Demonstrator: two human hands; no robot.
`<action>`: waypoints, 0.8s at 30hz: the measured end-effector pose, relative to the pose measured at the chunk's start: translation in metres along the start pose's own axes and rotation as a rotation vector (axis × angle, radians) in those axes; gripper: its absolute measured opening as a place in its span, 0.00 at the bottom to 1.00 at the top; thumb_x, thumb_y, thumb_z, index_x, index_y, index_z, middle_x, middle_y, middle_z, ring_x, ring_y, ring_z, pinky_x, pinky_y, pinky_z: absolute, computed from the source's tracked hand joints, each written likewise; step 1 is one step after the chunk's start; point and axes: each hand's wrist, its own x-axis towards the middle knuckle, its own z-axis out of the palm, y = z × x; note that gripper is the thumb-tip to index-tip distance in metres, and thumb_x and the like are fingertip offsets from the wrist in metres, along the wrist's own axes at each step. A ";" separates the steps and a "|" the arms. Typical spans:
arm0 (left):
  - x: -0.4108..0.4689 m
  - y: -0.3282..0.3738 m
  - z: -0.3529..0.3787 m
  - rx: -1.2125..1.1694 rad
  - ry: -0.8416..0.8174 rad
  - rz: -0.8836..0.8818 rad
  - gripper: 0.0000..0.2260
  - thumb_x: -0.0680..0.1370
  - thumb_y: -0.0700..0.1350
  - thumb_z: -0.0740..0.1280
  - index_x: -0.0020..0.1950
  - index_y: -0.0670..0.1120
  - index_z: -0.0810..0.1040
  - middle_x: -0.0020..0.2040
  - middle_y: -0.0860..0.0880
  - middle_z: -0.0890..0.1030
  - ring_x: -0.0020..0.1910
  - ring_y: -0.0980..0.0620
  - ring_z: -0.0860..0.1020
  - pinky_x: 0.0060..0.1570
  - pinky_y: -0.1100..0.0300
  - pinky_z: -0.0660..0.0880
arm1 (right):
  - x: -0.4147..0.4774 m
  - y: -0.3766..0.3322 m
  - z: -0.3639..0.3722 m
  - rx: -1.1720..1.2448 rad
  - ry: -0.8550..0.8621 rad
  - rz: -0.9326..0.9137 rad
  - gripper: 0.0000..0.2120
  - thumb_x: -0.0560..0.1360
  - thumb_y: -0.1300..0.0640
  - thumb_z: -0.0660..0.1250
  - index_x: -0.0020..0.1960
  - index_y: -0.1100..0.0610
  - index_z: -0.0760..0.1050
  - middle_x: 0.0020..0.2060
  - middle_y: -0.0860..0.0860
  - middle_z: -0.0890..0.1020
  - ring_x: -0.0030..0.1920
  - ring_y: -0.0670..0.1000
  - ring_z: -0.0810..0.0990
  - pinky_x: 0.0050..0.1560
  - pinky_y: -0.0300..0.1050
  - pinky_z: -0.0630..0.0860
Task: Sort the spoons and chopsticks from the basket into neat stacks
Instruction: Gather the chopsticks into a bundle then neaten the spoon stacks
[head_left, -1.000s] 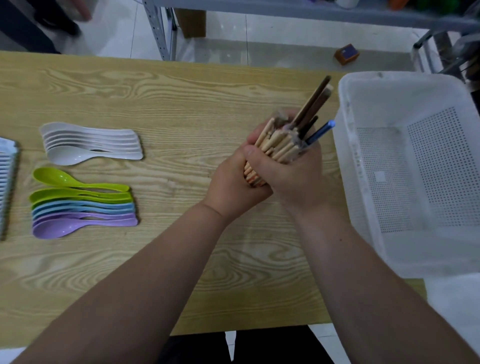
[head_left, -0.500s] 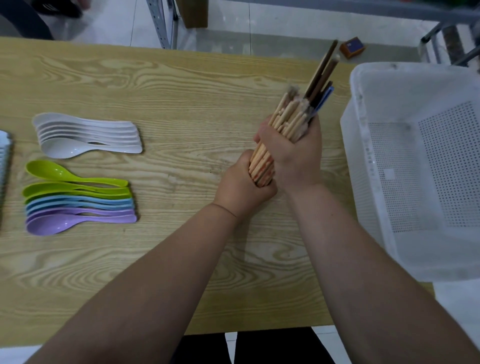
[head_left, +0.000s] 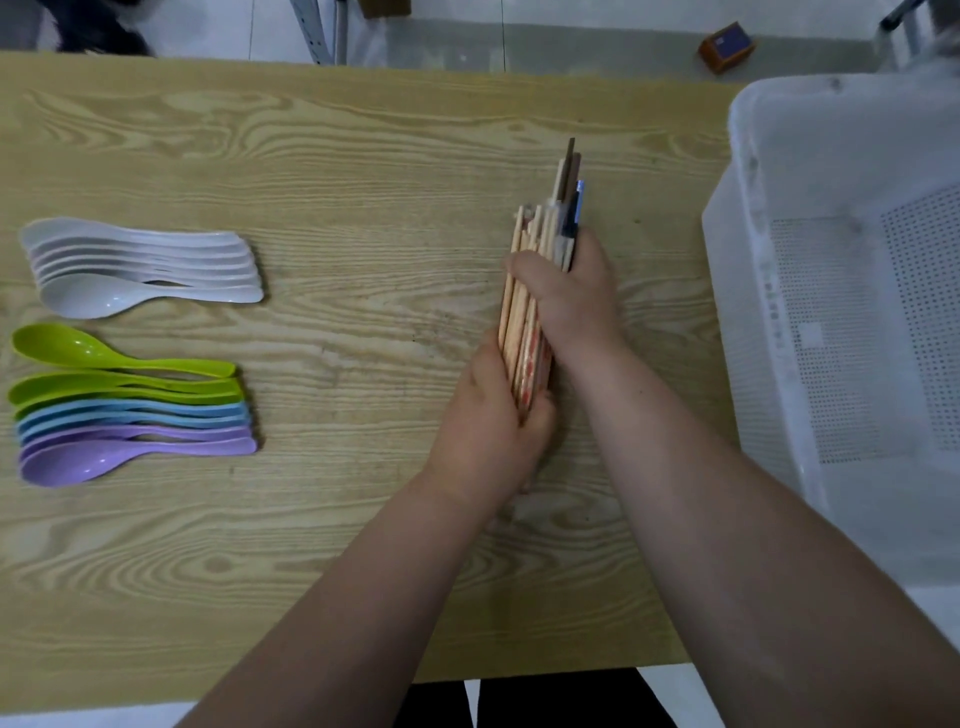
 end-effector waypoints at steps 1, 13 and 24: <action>-0.001 0.001 0.002 0.034 0.020 0.016 0.35 0.75 0.54 0.60 0.78 0.38 0.59 0.67 0.36 0.73 0.62 0.39 0.74 0.60 0.48 0.73 | 0.001 0.001 -0.001 -0.033 0.005 -0.024 0.09 0.71 0.57 0.74 0.49 0.52 0.78 0.39 0.47 0.82 0.37 0.43 0.80 0.39 0.38 0.76; 0.001 -0.012 0.004 -0.057 0.096 0.085 0.30 0.81 0.41 0.54 0.81 0.43 0.47 0.82 0.46 0.47 0.80 0.56 0.45 0.76 0.67 0.44 | 0.012 0.033 0.010 -0.440 0.117 -0.418 0.28 0.74 0.43 0.66 0.62 0.64 0.69 0.58 0.55 0.69 0.59 0.52 0.70 0.61 0.36 0.65; -0.003 -0.038 -0.003 0.052 0.028 0.318 0.28 0.82 0.43 0.56 0.81 0.41 0.51 0.81 0.38 0.47 0.81 0.42 0.44 0.79 0.47 0.49 | -0.083 0.069 -0.054 -0.578 -0.233 -0.424 0.24 0.78 0.60 0.57 0.73 0.59 0.69 0.74 0.53 0.68 0.76 0.47 0.63 0.76 0.38 0.58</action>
